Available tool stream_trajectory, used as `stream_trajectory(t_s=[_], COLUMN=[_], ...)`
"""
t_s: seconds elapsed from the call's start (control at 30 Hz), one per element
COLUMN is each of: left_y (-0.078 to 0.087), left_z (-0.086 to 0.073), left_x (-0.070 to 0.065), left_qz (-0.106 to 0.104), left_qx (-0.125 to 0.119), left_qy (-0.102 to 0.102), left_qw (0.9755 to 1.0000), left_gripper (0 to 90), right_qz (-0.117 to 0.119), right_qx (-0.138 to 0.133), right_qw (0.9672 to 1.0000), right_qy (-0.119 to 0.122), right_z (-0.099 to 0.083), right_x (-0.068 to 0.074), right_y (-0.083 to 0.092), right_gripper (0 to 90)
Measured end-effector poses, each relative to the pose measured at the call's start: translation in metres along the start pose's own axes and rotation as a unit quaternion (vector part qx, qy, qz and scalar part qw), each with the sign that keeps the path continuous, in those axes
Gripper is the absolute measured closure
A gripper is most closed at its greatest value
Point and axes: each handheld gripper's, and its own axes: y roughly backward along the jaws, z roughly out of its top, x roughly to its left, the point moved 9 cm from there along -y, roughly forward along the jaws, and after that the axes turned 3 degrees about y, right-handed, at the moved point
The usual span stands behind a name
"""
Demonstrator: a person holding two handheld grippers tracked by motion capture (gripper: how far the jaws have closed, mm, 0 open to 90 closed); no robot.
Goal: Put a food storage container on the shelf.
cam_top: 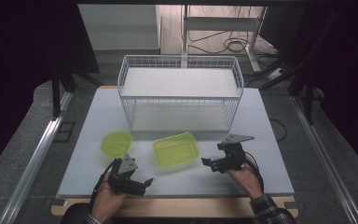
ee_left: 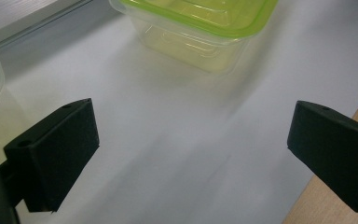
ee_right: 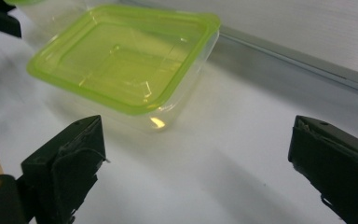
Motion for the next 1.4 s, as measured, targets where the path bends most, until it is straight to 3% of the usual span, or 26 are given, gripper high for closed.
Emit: stream_trajectory(t_s=[0.13, 0.23, 0.47, 0.63, 0.83, 0.97, 1.2, 1.4], left_y=[-0.001, -0.001, -0.001, 0.000, 0.000, 0.000, -0.001, -0.001], left_z=[-0.002, -0.004, -0.006, -0.006, -0.007, -0.007, -0.008, -0.008], left_x=[0.000, -0.001, -0.002, -0.001, -0.001, -0.001, -0.001, -0.002], left_qz=[0.002, 0.008, 0.010, 0.011, 0.013, 0.012, 0.011, 0.012], left_qx=[0.004, 0.010, 0.016, 0.016, 0.016, 0.018, 0.020, 0.023], left_qy=[-0.001, -0.014, -0.018, -0.019, -0.018, -0.020, -0.022, -0.026], left_qw=[1.0000, 0.9998, 0.9997, 0.9996, 0.9996, 0.9996, 0.9995, 0.9994], left_gripper=[2.2, 2.2, 2.3, 2.5, 2.8, 2.9, 3.1, 3.3], right_qz=[0.003, 0.006, 0.029, 0.042, 0.052, 0.063, 0.088, 0.113], right_qx=[-0.002, 0.003, 0.012, 0.019, 0.022, 0.032, 0.045, 0.056], right_qw=[0.9999, 0.9997, 0.9975, 0.9954, 0.9950, 0.9931, 0.9873, 0.9790], right_qy=[-0.013, -0.025, -0.064, -0.084, -0.082, -0.093, -0.124, -0.160], right_z=[0.005, 0.008, 0.018, 0.024, 0.033, 0.034, 0.034, 0.031], right_x=[-0.002, -0.003, -0.006, -0.007, -0.007, -0.008, -0.013, -0.016], right_y=[-0.003, -0.007, -0.018, -0.025, -0.033, -0.042, -0.053, -0.062], right_gripper=[4.6, 3.7, 4.7, 12.4, 27.0, 37.2, 53.8, 64.6])
